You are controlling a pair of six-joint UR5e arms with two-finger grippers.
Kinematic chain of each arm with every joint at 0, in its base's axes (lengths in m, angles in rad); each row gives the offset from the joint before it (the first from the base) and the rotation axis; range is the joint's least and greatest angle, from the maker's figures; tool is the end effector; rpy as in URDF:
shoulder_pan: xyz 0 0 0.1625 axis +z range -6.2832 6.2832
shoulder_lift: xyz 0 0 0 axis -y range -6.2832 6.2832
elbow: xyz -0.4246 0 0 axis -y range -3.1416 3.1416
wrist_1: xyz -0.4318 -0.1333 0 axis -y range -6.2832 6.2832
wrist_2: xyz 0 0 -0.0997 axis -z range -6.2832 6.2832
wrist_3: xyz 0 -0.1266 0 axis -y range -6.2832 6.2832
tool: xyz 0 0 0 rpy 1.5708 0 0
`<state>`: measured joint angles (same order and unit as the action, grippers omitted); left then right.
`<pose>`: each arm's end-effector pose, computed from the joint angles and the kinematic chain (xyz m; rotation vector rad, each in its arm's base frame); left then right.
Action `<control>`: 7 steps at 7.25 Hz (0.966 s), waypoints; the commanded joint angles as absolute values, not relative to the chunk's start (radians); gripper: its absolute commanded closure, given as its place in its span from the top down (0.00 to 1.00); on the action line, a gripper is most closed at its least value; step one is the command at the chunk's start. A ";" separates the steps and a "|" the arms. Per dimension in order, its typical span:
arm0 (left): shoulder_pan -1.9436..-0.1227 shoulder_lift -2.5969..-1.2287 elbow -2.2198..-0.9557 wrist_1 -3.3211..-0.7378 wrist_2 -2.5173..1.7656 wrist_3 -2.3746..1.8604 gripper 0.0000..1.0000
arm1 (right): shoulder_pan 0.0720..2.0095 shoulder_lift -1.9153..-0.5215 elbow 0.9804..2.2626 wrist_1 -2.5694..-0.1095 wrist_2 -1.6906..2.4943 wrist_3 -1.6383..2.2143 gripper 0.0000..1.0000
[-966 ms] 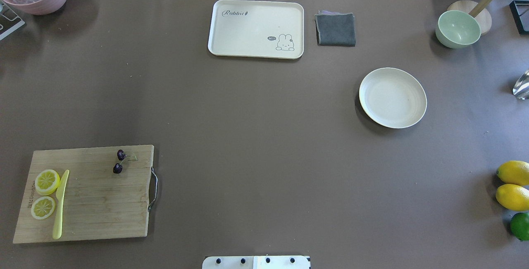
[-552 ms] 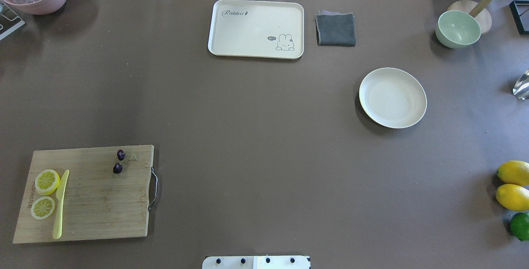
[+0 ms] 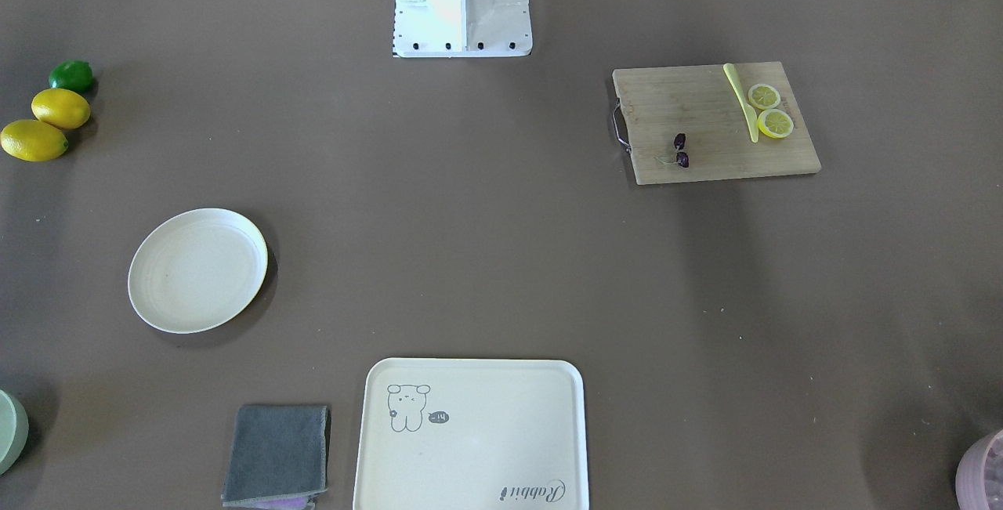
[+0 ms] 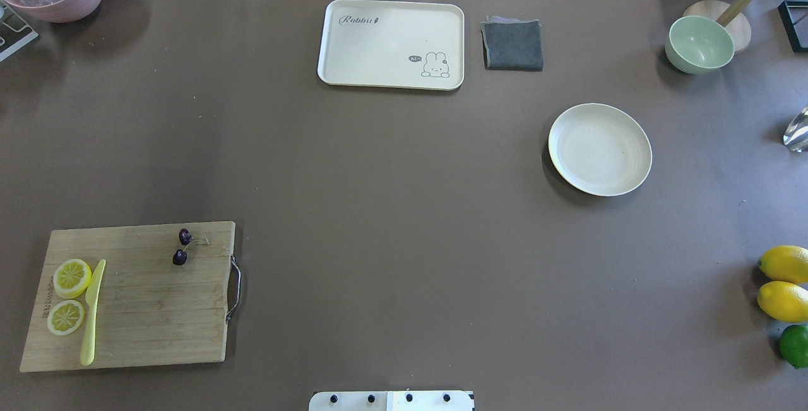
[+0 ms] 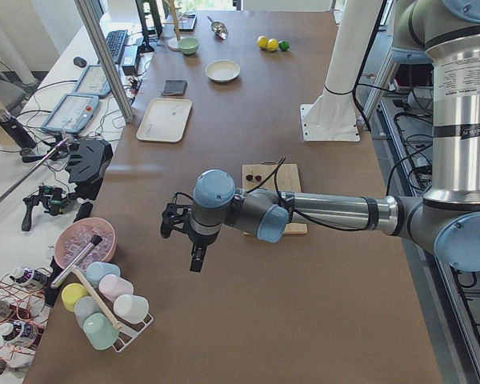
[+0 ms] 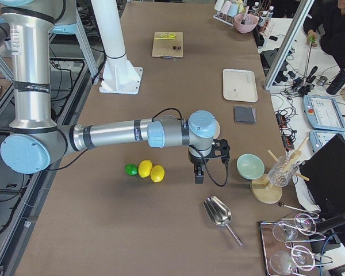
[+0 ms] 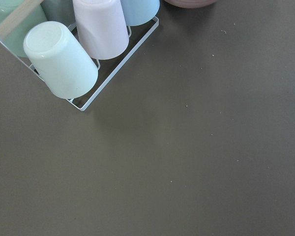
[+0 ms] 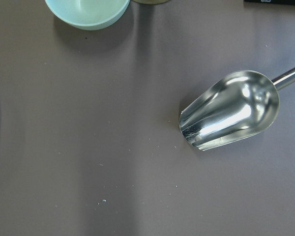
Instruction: Place red cherry on plate
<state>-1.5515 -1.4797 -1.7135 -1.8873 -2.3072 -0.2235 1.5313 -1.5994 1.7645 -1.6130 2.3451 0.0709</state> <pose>-0.0382 -0.5202 0.6147 0.2603 0.7646 -0.0575 0.0241 -0.5252 0.5936 0.0738 -0.7785 -0.0178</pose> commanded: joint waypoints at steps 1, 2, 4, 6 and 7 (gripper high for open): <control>-1.554 -1.482 -1.709 -1.887 -2.303 -0.229 0.98 | 1.522 -1.586 1.766 -1.608 2.352 0.103 1.00; -1.554 -1.479 -1.697 -1.890 -2.306 -0.229 0.98 | 1.522 -1.583 1.770 -1.608 2.355 0.104 1.00; -1.552 -1.488 -1.694 -1.885 -2.304 -0.229 0.98 | 1.520 -1.586 1.763 -1.614 2.359 0.106 1.00; -1.551 -1.503 -1.694 -1.885 -2.306 -0.232 0.98 | 1.520 -1.540 1.731 -1.615 2.355 0.110 1.00; -1.552 -1.500 -1.697 -1.885 -2.304 -0.232 0.98 | 1.520 -1.511 1.717 -1.617 2.355 0.112 1.00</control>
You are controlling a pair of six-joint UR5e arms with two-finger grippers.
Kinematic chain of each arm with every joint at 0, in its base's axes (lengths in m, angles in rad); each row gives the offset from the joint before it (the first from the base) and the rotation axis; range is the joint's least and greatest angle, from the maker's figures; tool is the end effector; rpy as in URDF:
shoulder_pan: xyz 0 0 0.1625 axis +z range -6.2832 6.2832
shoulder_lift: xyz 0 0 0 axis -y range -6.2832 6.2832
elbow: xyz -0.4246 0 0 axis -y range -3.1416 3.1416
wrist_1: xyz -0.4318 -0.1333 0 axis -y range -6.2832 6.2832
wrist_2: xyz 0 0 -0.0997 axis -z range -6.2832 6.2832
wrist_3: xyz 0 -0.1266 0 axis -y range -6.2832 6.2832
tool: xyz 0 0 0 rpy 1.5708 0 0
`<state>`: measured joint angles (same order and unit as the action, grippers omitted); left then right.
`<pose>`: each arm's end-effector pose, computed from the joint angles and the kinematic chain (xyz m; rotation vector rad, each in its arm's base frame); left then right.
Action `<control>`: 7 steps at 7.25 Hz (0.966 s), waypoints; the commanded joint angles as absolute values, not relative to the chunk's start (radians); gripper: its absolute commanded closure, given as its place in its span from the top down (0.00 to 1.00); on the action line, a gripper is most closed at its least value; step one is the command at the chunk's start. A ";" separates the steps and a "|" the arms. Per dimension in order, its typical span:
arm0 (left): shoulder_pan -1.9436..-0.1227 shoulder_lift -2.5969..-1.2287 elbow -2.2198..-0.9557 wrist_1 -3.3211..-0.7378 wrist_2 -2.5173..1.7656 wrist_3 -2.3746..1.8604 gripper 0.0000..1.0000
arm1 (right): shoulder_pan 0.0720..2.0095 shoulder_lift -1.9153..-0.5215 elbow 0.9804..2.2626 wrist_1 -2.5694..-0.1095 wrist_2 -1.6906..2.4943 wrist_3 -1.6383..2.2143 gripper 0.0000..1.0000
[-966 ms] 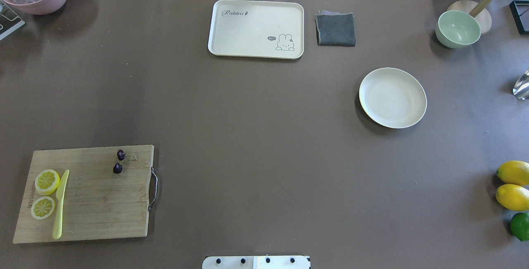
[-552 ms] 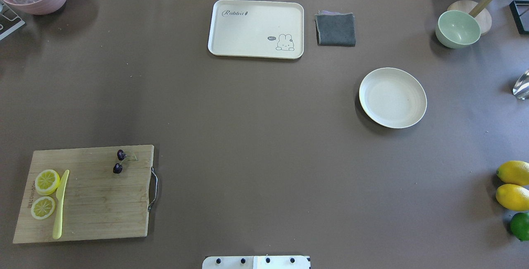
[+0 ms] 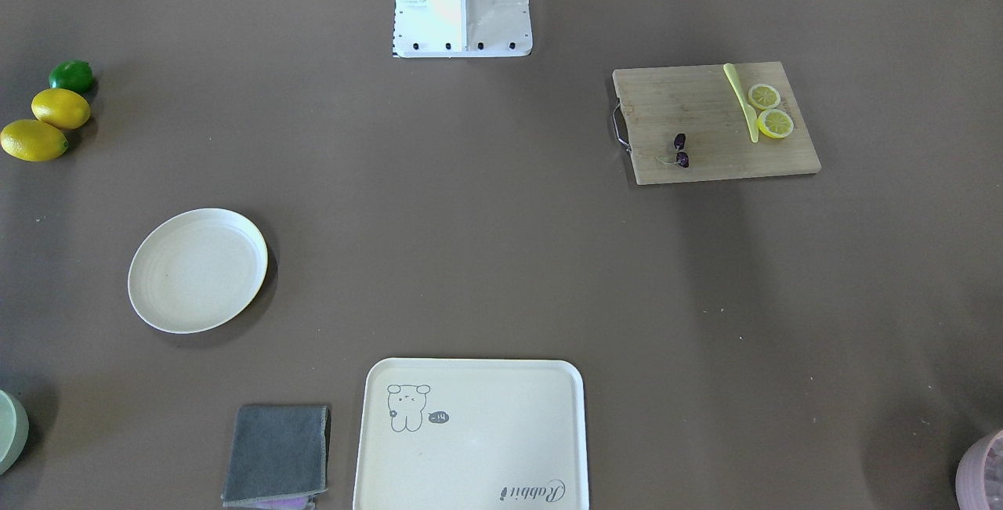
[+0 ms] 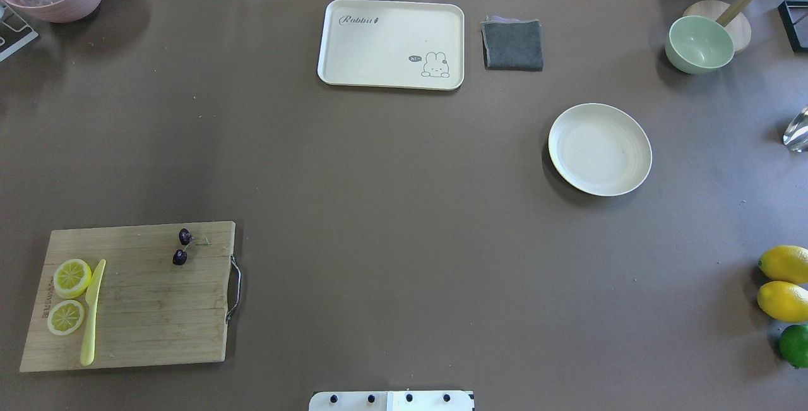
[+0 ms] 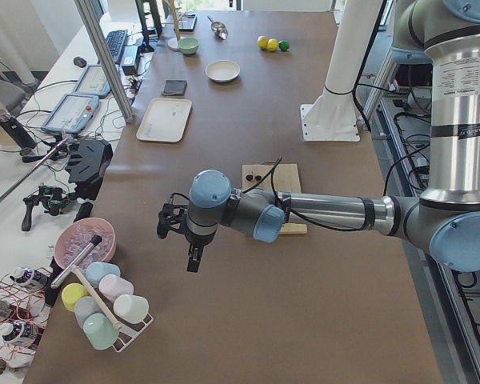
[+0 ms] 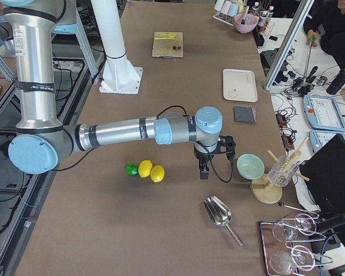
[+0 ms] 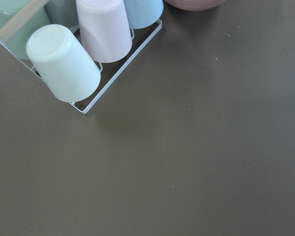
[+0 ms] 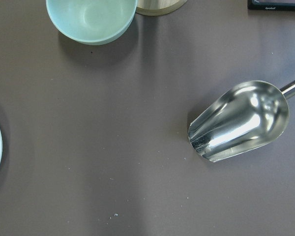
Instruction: Place red cherry on plate
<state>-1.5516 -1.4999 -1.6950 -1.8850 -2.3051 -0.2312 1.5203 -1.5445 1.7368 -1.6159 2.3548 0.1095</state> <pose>-0.0383 -0.5287 0.6149 0.2572 0.7635 -0.0655 0.0163 -0.5483 0.5785 0.0766 -0.7911 -0.0018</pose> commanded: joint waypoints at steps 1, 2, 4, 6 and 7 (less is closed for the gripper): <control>-1.554 -1.493 -1.700 -1.887 -2.306 -0.232 0.98 | 1.520 -1.487 1.697 -1.617 2.355 0.115 1.00; -1.555 -1.485 -1.706 -1.890 -2.309 -0.230 0.98 | 1.519 -1.464 1.675 -1.617 2.353 0.114 1.00; -1.549 -1.485 -1.691 -1.934 -2.296 -0.224 0.98 | 1.502 -1.427 1.634 -1.606 2.352 0.115 1.00; -1.552 -1.468 -1.689 -2.012 -2.307 -0.229 0.98 | 1.455 -1.410 1.658 -1.603 2.352 0.171 1.00; -1.552 -1.451 -1.690 -2.060 -2.307 -0.230 0.98 | 1.416 -1.378 1.660 -1.603 2.349 0.208 1.00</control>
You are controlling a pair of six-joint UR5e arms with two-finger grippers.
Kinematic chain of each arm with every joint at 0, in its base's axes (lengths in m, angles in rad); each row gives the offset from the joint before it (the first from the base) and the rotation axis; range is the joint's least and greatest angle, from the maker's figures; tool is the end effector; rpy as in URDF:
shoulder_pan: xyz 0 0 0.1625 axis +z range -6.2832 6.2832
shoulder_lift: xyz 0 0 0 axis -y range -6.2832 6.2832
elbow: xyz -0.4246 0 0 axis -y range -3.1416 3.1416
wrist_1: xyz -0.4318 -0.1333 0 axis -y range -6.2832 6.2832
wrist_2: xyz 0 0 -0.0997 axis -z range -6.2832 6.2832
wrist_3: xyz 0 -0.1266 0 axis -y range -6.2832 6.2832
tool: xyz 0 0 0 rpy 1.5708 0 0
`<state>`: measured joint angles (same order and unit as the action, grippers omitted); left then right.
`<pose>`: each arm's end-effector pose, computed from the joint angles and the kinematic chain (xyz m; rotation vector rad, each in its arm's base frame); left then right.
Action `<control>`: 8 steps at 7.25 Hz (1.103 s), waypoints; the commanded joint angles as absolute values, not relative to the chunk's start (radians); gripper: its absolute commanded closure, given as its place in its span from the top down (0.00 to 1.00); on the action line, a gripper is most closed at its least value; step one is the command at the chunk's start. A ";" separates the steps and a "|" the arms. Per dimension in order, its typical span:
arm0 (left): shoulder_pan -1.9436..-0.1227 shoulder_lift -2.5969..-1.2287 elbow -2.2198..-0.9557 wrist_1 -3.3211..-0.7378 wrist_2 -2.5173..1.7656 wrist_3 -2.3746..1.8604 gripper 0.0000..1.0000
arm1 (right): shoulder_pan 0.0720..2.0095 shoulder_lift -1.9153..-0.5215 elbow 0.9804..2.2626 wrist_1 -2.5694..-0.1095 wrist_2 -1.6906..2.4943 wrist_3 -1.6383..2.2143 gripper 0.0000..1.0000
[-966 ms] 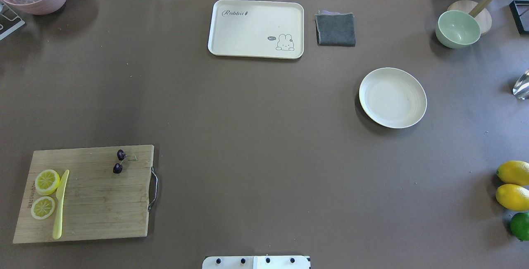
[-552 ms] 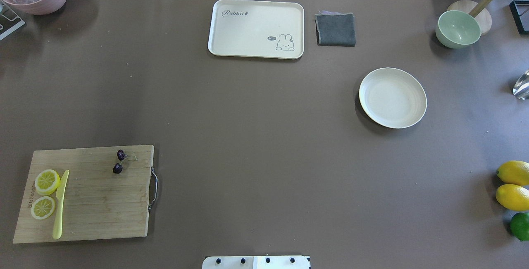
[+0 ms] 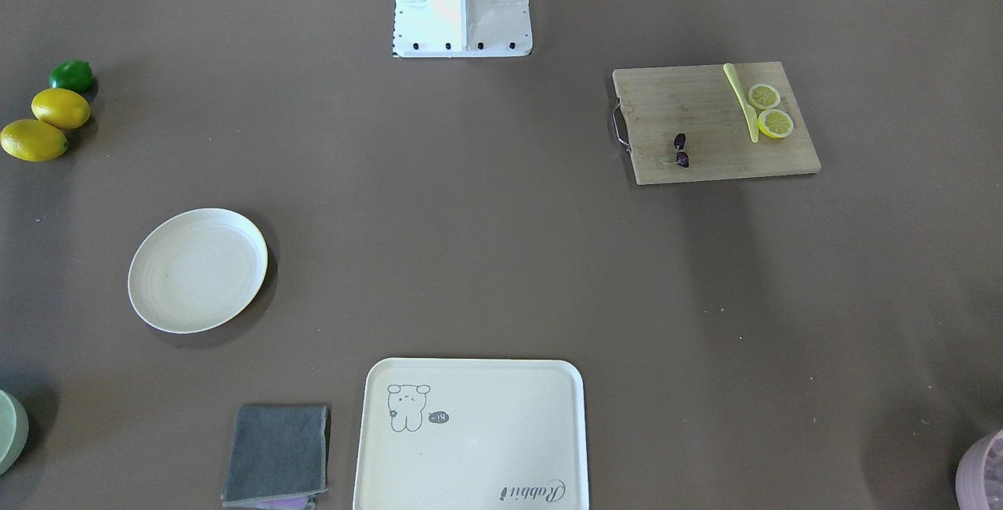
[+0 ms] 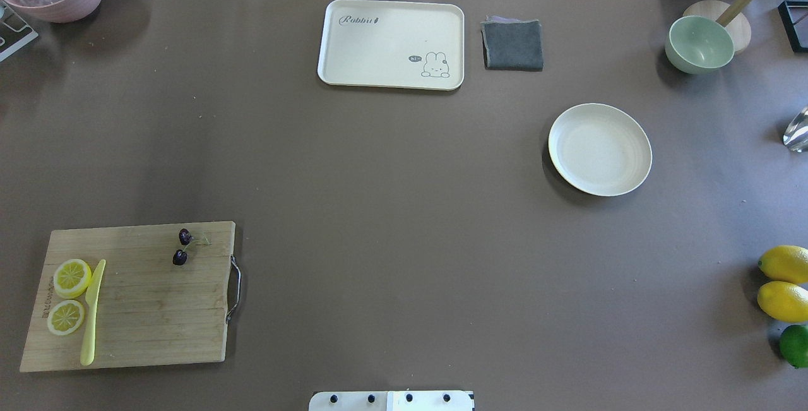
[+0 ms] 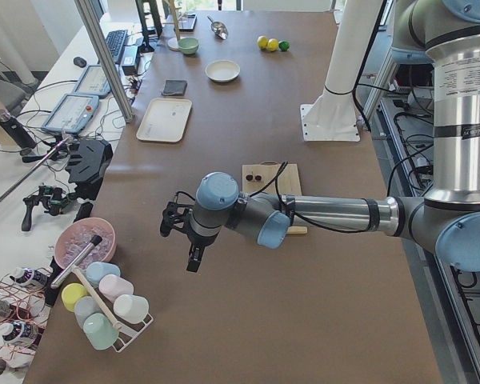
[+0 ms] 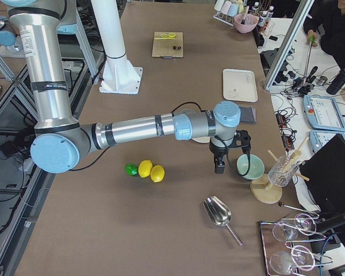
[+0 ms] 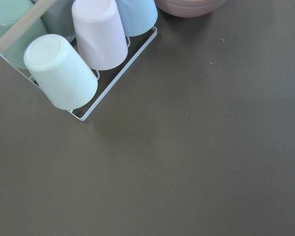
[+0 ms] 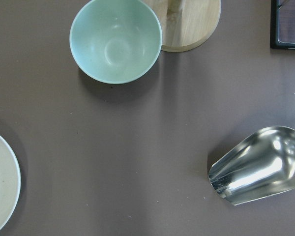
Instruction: Place red cherry on plate
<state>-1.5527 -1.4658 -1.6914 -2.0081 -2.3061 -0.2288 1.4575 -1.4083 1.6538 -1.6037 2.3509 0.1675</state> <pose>-0.0390 -0.5188 0.6188 0.3395 0.7693 -0.0317 -0.0243 -0.6051 0.5435 0.0909 -0.7975 -0.0317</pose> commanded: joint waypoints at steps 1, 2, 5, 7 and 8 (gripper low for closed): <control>-1.549 -1.459 -1.678 -2.103 -2.300 -0.230 0.98 | 1.376 -1.337 1.667 -1.603 2.344 0.259 1.00; -1.551 -1.477 -1.663 -2.111 -2.307 -0.226 0.98 | 1.320 -1.298 1.686 -1.603 2.341 0.299 1.00; -1.551 -1.483 -1.629 -2.202 -2.306 -0.351 0.98 | 1.114 -1.308 1.692 -1.335 2.214 0.586 1.00; -1.549 -1.483 -1.626 -2.241 -2.307 -0.351 0.98 | 1.011 -1.389 1.680 -1.156 2.149 0.627 1.00; -1.551 -1.483 -1.631 -2.243 -2.307 -0.354 0.98 | 0.984 -1.413 1.643 -1.105 2.135 0.630 1.00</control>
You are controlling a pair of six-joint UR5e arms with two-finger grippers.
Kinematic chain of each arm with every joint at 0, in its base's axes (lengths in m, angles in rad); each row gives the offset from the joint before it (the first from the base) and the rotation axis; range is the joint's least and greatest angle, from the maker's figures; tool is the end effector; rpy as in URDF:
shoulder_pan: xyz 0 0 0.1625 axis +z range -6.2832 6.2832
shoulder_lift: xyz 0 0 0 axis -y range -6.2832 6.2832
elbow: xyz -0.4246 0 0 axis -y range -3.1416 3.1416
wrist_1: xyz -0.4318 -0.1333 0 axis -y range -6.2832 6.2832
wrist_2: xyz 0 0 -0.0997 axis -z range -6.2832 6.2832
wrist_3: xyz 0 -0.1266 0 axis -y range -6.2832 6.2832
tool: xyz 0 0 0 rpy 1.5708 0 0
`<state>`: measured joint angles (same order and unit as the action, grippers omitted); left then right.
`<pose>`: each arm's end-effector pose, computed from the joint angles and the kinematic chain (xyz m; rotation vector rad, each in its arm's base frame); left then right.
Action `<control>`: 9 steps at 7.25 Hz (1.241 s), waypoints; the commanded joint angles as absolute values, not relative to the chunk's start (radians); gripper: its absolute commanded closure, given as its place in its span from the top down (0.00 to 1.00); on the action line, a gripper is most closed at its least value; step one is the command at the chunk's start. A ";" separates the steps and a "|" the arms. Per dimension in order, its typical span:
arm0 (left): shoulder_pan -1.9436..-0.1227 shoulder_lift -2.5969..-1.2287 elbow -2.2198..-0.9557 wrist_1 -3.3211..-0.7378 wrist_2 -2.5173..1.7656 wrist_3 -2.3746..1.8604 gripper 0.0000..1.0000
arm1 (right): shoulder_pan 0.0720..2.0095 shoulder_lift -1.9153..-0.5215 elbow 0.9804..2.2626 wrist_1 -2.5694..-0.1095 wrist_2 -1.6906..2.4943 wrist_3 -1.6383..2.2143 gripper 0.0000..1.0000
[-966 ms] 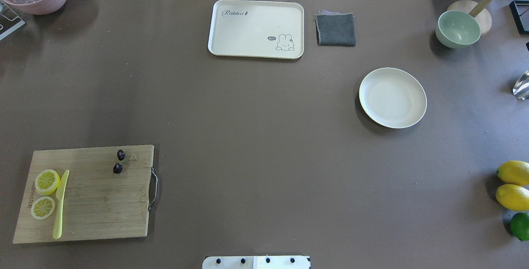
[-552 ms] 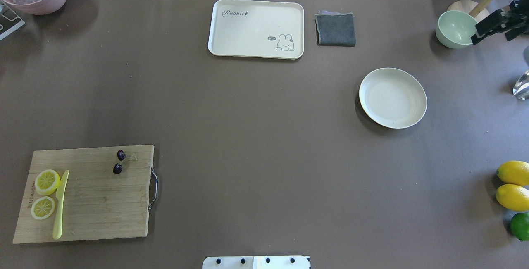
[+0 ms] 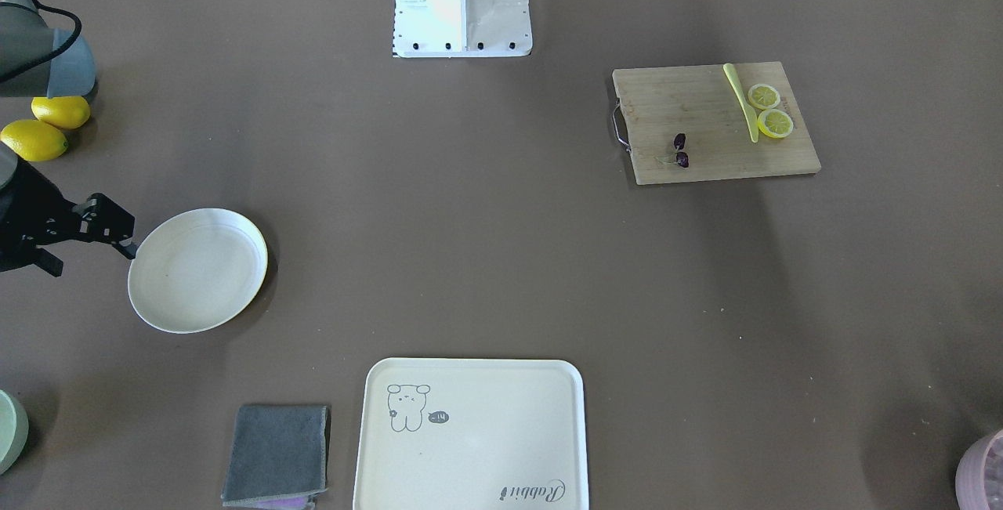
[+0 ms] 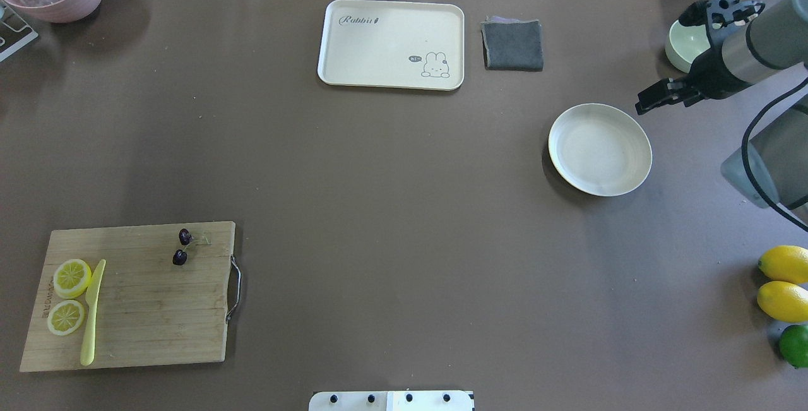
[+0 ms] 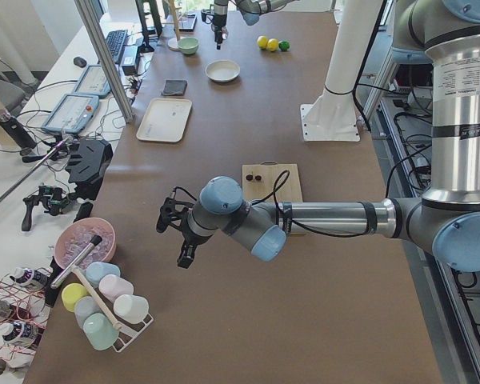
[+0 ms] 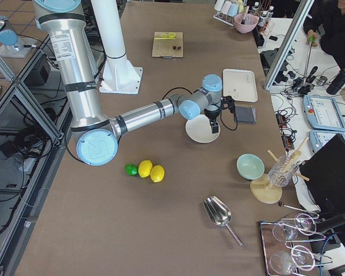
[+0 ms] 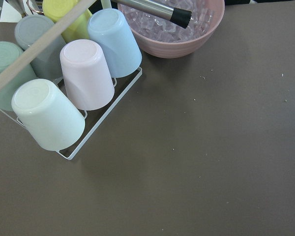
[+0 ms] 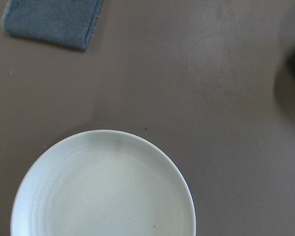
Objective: Place red cherry on plate
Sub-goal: 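Reach the right gripper to the white plate rim and grasp it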
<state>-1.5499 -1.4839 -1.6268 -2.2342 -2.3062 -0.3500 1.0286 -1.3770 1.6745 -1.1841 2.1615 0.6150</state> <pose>-0.0373 -0.5316 0.6156 0.4610 0.8076 -0.0726 -0.2756 -0.5792 0.4710 0.2454 -0.8371 -0.1339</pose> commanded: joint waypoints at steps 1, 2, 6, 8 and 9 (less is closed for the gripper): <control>-1.549 -1.483 -1.631 -2.243 -2.306 -0.356 0.98 | 0.970 -1.428 1.605 -1.063 2.134 0.630 1.00; -1.551 -1.483 -1.631 -2.243 -2.306 -0.354 0.98 | 0.950 -1.428 1.585 -1.043 2.134 0.665 1.00; -1.549 -1.491 -1.628 -2.241 -2.307 -0.353 0.98 | 0.917 -1.417 1.545 -1.043 2.123 0.729 0.73; -1.549 -1.493 -1.628 -2.241 -2.307 -0.353 0.98 | 0.916 -1.411 1.543 -1.042 2.121 0.729 0.01; -1.549 -1.494 -1.628 -2.241 -2.307 -0.353 0.98 | 0.911 -1.402 1.545 -1.042 2.091 0.729 0.00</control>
<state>-1.5493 -1.4928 -1.6277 -2.2411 -2.3071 -0.3528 0.9153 -1.4108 1.5434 -1.0421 2.1148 0.7285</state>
